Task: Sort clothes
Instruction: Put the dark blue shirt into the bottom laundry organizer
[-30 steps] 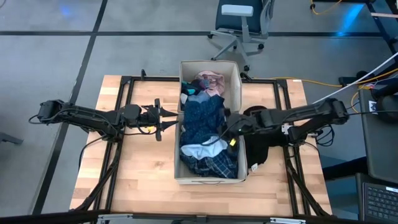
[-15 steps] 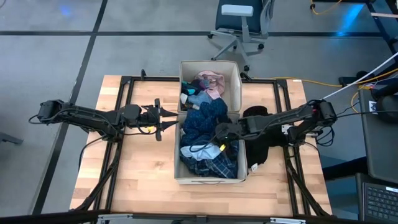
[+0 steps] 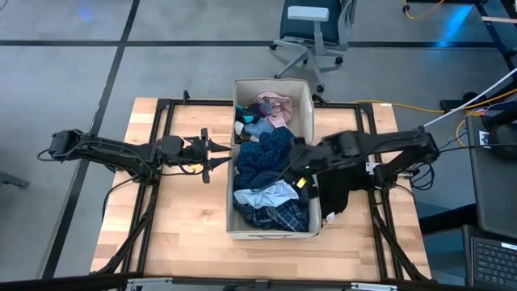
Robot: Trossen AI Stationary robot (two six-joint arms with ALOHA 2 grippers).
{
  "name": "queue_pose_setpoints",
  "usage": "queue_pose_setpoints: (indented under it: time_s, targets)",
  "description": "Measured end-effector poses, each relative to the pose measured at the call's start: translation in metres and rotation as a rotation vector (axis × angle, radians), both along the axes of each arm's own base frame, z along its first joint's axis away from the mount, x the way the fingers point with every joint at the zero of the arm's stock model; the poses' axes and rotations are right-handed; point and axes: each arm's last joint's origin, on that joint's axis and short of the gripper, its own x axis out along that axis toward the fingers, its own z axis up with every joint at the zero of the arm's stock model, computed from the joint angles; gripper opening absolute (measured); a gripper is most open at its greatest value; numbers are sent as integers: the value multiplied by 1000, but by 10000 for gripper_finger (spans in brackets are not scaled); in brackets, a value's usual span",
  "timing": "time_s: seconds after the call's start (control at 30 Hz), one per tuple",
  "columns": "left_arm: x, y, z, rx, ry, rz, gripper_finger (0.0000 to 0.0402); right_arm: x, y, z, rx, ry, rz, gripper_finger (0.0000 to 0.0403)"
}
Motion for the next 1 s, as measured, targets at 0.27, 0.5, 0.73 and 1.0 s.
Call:
queue_pose_setpoints:
  time_s: [0.27,0.5,0.73,1.0]
  targets:
    - [0,0,0,0,-1,0,139,28,-11,19,-155,-352,-128,186]
    - [0,0,0,-3,-1,0,139,42,-20,-63,-154,-196,-133,186]
    - [1,0,-1,-3,3,0,139,42,-12,-142,-11,-67,-72,186]
    - [2,0,-2,-4,8,1,139,47,-11,-162,-26,-7,-75,186]
